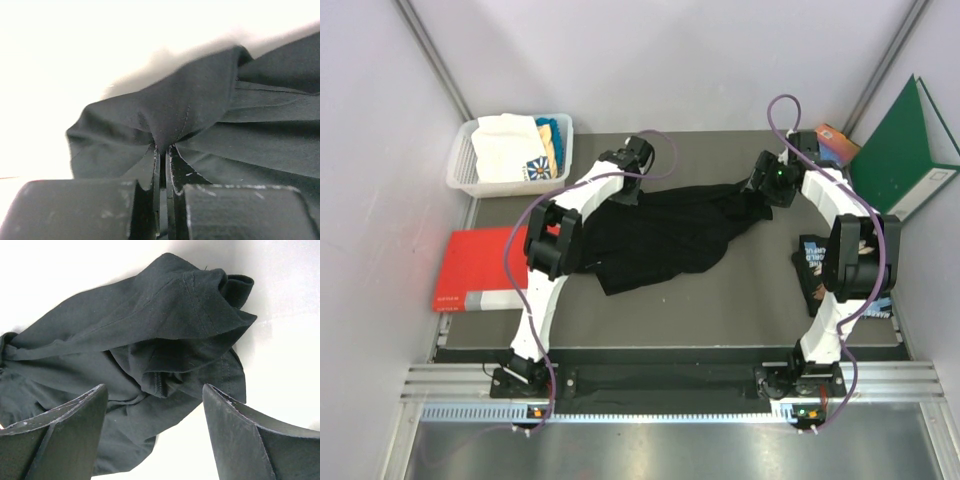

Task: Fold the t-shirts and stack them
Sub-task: Flatten the tshirt out

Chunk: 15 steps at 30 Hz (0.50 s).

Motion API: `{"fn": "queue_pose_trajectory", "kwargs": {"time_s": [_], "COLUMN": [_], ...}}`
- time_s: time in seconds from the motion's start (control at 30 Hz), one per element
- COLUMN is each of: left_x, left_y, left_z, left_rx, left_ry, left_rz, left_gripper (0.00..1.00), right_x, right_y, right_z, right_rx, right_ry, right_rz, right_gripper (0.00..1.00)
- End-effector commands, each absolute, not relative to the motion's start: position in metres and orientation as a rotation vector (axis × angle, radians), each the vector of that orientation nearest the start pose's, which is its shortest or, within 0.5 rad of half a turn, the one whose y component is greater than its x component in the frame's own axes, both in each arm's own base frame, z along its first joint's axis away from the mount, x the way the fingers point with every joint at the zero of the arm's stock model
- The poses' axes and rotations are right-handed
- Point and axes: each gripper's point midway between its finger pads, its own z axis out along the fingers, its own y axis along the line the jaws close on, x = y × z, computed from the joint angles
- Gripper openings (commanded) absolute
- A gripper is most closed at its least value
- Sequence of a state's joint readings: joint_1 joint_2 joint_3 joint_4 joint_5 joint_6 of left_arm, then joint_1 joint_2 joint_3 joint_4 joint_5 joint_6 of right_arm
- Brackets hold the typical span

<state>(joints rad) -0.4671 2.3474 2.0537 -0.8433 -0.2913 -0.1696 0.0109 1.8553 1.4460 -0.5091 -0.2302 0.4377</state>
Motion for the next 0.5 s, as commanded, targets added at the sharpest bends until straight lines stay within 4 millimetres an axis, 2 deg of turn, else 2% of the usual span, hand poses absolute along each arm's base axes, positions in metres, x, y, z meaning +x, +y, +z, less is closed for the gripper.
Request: {"fn": "queue_pose_trajectory", "kwargs": {"time_s": [0.0, 0.17, 0.27, 0.3, 0.37, 0.4, 0.43, 0.47], "left_x": [0.501, 0.502, 0.501, 0.499, 0.493, 0.487, 0.481, 0.473], "left_y": [-0.181, -0.168, -0.154, -0.151, -0.148, -0.148, -0.149, -0.148], "left_z": [0.134, 0.174, 0.195, 0.207, 0.21, 0.225, 0.227, 0.218], "left_rx": [0.213, 0.163, 0.118, 0.104, 0.094, 0.086, 0.086, 0.091], "left_ry": [2.446, 2.368, 2.326, 2.304, 2.302, 2.28, 2.281, 2.302], "left_rz": [0.225, 0.243, 0.265, 0.259, 0.245, 0.211, 0.185, 0.175], "left_gripper": [0.0, 0.0, 0.0, 0.0, 0.0, 0.0, 0.0, 0.0], "right_x": [0.47, 0.478, 0.487, 0.489, 0.495, 0.495, 0.497, 0.498], "right_y": [0.065, 0.065, 0.06, 0.055, 0.051, 0.051, 0.051, 0.052], "right_z": [0.139, 0.16, 0.18, 0.183, 0.195, 0.198, 0.202, 0.208], "right_rx": [0.389, 0.367, 0.365, 0.373, 0.371, 0.37, 0.369, 0.362], "right_ry": [2.397, 2.336, 2.284, 2.273, 2.244, 2.24, 2.23, 2.219], "right_rz": [0.49, 0.499, 0.465, 0.434, 0.424, 0.424, 0.429, 0.434], "right_gripper": [0.76, 0.76, 0.77, 0.77, 0.77, 0.77, 0.77, 0.77]}}
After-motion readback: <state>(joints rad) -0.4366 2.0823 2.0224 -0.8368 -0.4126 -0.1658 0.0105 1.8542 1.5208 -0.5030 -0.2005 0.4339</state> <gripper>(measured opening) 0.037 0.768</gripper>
